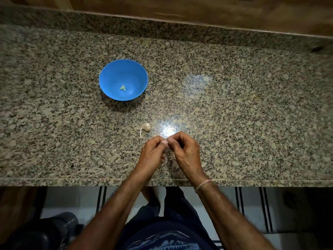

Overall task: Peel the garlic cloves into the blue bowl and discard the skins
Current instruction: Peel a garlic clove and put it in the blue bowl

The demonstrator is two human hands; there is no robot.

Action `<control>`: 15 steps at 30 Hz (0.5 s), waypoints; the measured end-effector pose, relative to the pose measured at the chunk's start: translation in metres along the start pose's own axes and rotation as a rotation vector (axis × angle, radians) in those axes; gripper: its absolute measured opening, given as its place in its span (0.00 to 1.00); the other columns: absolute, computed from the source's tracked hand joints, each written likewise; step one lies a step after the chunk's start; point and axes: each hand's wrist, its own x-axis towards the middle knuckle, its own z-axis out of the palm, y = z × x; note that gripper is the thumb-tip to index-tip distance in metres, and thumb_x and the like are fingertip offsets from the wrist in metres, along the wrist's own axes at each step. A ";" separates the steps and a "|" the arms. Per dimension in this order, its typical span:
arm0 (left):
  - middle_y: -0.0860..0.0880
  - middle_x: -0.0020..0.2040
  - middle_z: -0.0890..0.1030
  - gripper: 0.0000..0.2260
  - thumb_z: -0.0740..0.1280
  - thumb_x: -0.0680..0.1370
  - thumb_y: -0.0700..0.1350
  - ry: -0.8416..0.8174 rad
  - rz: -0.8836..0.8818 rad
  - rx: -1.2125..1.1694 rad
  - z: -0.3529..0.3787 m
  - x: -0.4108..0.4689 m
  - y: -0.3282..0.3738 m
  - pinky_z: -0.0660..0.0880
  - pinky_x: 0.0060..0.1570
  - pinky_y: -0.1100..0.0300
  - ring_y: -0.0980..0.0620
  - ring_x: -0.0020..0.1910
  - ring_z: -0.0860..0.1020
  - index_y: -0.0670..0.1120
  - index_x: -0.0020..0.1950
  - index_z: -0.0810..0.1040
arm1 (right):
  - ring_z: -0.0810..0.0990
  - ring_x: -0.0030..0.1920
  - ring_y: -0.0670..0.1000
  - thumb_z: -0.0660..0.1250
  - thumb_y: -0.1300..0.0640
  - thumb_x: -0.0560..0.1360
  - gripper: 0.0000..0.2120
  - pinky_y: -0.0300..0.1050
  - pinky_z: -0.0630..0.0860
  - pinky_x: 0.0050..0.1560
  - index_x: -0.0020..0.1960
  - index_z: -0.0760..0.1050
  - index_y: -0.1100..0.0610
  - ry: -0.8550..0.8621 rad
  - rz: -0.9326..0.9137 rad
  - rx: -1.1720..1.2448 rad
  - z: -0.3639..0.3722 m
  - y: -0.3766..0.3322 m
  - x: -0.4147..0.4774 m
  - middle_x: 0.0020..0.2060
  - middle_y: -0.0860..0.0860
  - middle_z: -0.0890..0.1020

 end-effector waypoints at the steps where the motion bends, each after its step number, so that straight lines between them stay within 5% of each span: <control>1: 0.49 0.39 0.75 0.11 0.61 0.86 0.48 0.006 -0.012 -0.013 0.000 0.001 -0.001 0.70 0.40 0.52 0.49 0.40 0.72 0.43 0.51 0.78 | 0.85 0.46 0.51 0.71 0.57 0.81 0.03 0.56 0.84 0.51 0.48 0.82 0.56 -0.007 0.001 0.025 0.000 0.001 -0.001 0.42 0.50 0.85; 9: 0.50 0.38 0.74 0.11 0.60 0.86 0.49 0.023 -0.025 -0.064 0.002 0.003 -0.002 0.68 0.35 0.58 0.50 0.38 0.71 0.46 0.50 0.78 | 0.85 0.56 0.56 0.73 0.62 0.79 0.05 0.58 0.82 0.62 0.55 0.83 0.59 -0.041 0.104 0.316 -0.005 0.002 -0.007 0.51 0.55 0.86; 15: 0.54 0.36 0.74 0.11 0.61 0.87 0.50 0.146 0.150 0.243 0.011 0.000 0.002 0.67 0.31 0.70 0.63 0.31 0.70 0.46 0.50 0.77 | 0.86 0.55 0.53 0.72 0.63 0.79 0.06 0.56 0.83 0.61 0.56 0.84 0.60 -0.117 0.144 0.261 -0.017 0.004 0.008 0.51 0.54 0.87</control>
